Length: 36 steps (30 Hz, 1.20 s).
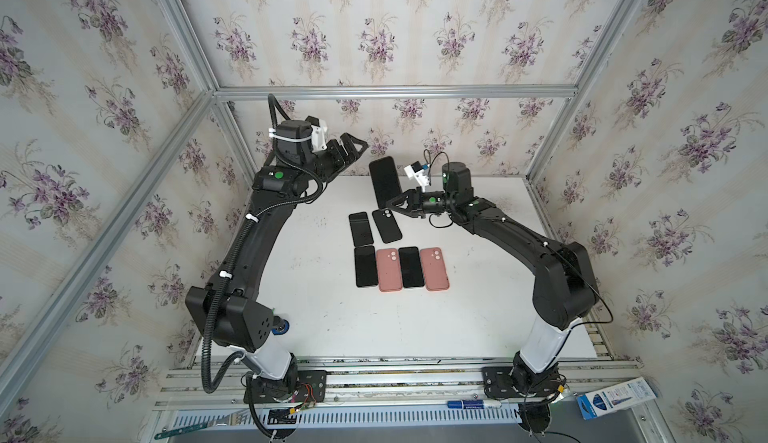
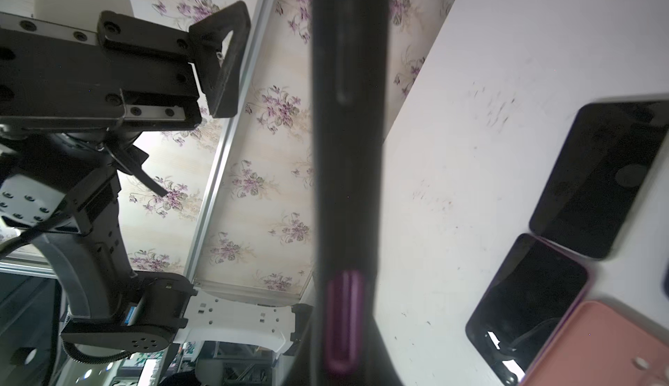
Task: Take the phone out of the phone case
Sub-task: Pass the phone.
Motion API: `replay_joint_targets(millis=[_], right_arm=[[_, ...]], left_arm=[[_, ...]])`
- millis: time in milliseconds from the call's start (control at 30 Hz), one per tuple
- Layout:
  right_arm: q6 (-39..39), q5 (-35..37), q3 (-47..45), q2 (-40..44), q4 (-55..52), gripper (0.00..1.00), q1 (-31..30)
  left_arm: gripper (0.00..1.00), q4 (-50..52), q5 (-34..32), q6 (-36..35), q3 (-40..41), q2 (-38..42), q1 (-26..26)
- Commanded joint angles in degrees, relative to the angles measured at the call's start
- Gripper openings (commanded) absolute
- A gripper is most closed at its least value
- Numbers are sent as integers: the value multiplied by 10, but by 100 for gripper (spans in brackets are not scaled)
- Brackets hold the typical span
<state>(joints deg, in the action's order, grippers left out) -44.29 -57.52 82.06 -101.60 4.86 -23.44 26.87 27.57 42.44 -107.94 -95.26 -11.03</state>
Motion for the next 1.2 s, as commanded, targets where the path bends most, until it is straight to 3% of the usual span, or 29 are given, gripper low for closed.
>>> replay_joint_targets(millis=[0, 267, 500, 733, 967, 1167], right_arm=[[33, -50, 0, 33, 2, 0, 26], [60, -106, 8, 92, 5, 0, 56], [79, -128, -7, 115, -7, 0, 56], [89, -136, -19, 121, -19, 0, 55], [141, -120, -38, 131, -58, 0, 55], [148, -117, -41, 127, -59, 0, 55]], left_arm=[[100, -23, 80, -47, -48, -22, 2], [100, -41, 314, -120, -136, -93, 0], [100, -36, 412, -207, -78, -77, 1], [99, -7, 410, -243, -47, -80, 2], [98, 1, 438, -244, -84, -102, -8], [73, 6, 456, -244, -77, -113, -13]])
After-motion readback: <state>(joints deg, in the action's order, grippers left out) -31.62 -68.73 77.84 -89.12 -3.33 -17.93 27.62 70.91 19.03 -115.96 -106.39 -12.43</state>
